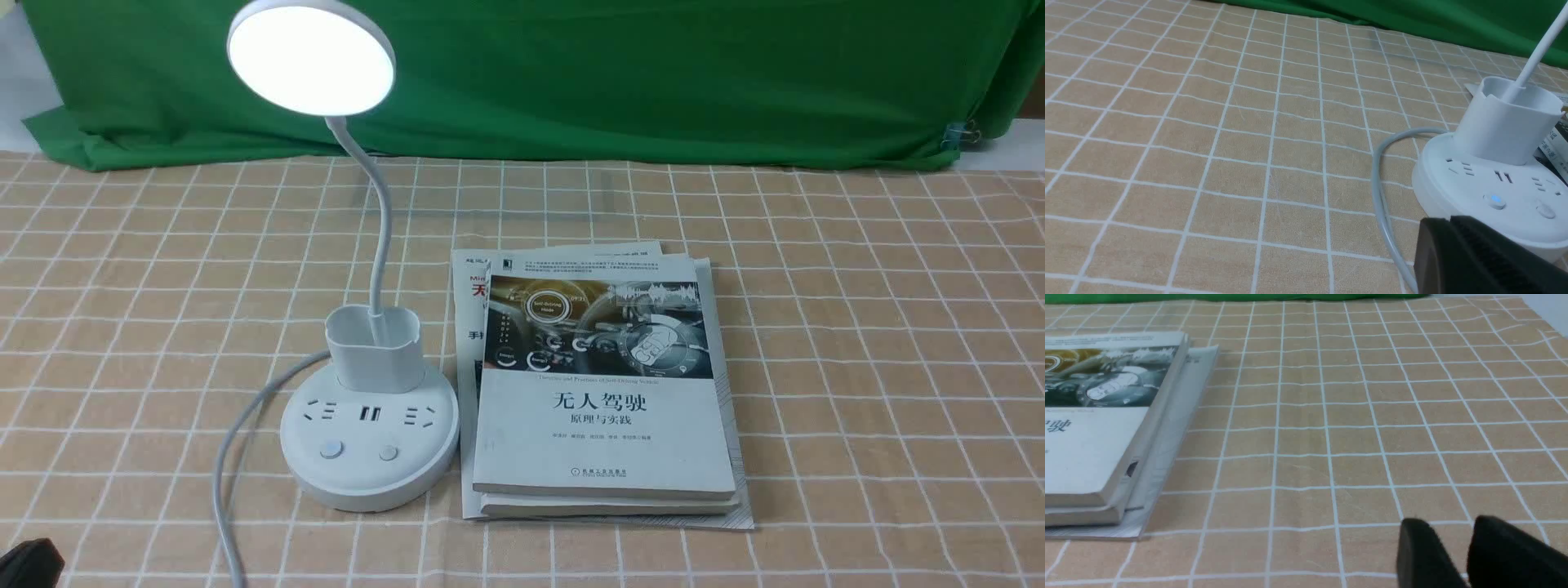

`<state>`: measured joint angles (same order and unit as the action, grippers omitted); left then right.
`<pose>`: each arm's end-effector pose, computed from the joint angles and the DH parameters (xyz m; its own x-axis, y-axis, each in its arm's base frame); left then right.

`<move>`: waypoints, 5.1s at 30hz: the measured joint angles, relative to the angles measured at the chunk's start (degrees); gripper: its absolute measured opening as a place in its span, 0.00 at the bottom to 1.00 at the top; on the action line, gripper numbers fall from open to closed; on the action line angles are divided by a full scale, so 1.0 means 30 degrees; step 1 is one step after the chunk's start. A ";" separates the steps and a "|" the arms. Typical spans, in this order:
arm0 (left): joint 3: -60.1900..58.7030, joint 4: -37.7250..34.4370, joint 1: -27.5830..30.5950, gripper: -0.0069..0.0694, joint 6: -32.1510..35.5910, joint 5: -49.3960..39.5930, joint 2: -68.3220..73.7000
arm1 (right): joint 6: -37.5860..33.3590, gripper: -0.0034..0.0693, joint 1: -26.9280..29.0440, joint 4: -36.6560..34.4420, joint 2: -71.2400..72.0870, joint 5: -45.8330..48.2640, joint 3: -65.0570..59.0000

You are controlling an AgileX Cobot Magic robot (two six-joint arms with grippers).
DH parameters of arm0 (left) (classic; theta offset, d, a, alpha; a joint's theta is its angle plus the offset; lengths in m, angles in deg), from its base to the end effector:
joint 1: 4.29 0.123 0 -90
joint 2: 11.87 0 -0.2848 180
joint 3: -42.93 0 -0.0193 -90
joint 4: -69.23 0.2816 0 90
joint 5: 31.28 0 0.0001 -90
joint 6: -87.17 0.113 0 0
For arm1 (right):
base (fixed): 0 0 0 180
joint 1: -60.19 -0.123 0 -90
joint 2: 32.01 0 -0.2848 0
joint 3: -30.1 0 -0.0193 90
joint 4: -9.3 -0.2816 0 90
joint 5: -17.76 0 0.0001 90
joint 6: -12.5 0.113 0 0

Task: Turn off the desk lamp on the light coffee tablecloth by hand.

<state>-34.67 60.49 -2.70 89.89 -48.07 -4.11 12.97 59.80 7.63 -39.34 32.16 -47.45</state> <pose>0.1074 -0.0020 0.1800 -0.2077 -0.1042 -0.9726 -0.0053 0.9944 -0.1054 0.1078 0.0016 0.1854 -0.1616 0.0353 -0.9862 -0.0081 0.9993 0.0371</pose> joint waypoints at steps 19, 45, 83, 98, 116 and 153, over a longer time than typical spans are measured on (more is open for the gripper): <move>0.0000 0.0000 0.0000 0.09 0.0000 0.0000 0.0000 | 0.0000 0.38 0.0000 0.0000 0.0000 0.0000 0.0000; -0.0005 -1.1188 0.0000 0.09 -0.1187 0.9111 0.0000 | 0.0000 0.38 0.0000 0.0000 0.0000 0.0000 0.0000; 2.2448 0.0811 -0.9066 0.09 -0.0094 -1.2452 3.1584 | 0.0000 0.38 0.0000 0.0000 0.0000 0.0000 0.0000; 2.3765 0.1154 -0.9124 0.09 -0.0365 -1.1955 3.5065 | 0.0000 0.38 0.0000 0.0000 0.0000 0.0000 0.0000; 2.3803 0.1201 -0.9129 0.09 -0.0727 -1.1852 3.2900 | 0.0000 0.38 0.0000 -0.0006 0.0000 0.0000 0.0000; 1.7174 0.0849 -0.9164 0.09 -0.1069 -0.5647 2.1846 | 0.0000 0.38 0.0000 -0.0006 0.0000 0.0000 0.0000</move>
<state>16.85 63.03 -30.19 86.68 -65.01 61.43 12.97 59.80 7.61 -39.34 32.16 -47.45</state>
